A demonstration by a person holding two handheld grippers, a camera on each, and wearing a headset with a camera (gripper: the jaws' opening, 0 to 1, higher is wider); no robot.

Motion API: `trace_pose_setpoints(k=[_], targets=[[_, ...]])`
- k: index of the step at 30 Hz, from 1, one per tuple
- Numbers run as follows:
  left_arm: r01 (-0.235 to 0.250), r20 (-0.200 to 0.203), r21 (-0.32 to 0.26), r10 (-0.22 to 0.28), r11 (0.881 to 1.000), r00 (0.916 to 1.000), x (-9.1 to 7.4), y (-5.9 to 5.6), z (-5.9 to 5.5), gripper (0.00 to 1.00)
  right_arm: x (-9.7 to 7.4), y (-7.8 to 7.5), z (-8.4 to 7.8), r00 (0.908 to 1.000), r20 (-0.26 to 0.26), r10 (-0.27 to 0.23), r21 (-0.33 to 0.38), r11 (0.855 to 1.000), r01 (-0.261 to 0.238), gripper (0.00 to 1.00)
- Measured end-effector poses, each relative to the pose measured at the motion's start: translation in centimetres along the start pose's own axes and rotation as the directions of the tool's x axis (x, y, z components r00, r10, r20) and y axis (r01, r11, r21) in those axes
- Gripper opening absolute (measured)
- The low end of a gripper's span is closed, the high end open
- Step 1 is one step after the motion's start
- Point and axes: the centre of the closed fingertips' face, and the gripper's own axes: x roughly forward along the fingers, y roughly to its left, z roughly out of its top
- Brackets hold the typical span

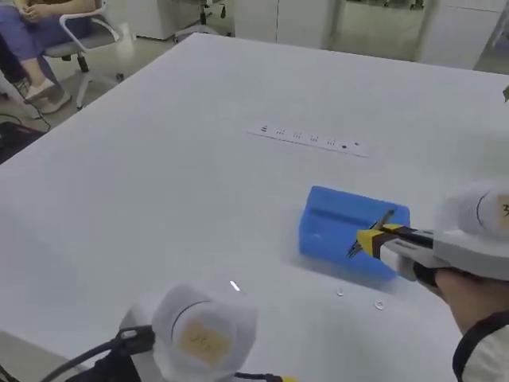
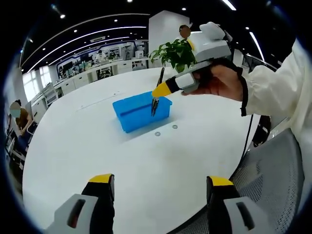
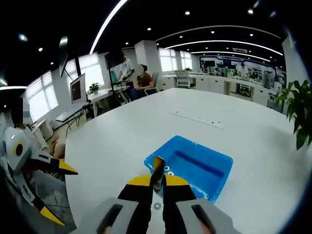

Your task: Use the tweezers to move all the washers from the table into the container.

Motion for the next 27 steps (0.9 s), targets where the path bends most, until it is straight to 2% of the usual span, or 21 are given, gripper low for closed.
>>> trace_pose_setpoints(k=[6,11,27], targets=[[0.0,-0.006,0.0,0.0,1.0,1.0,-0.1,-0.1,-0.2,0.78,1.4,0.2,-3.1,0.9972,-0.075,0.012,0.005,1.0,-0.011,0.03],[-0.003,-0.012,-0.003,0.003,1.0,0.9999,-0.1,0.0,-0.4,0.78,2.0,-0.1,-4.0,0.9957,-0.092,0.007,0.0,1.0,-0.007,0.03],[-0.007,-0.017,-0.003,0.007,1.0,0.9998,-0.1,0.1,-0.6,0.78,2.2,0.0,-3.5,0.9971,-0.076,0.007,-0.01,1.0,-0.007,0.04]])
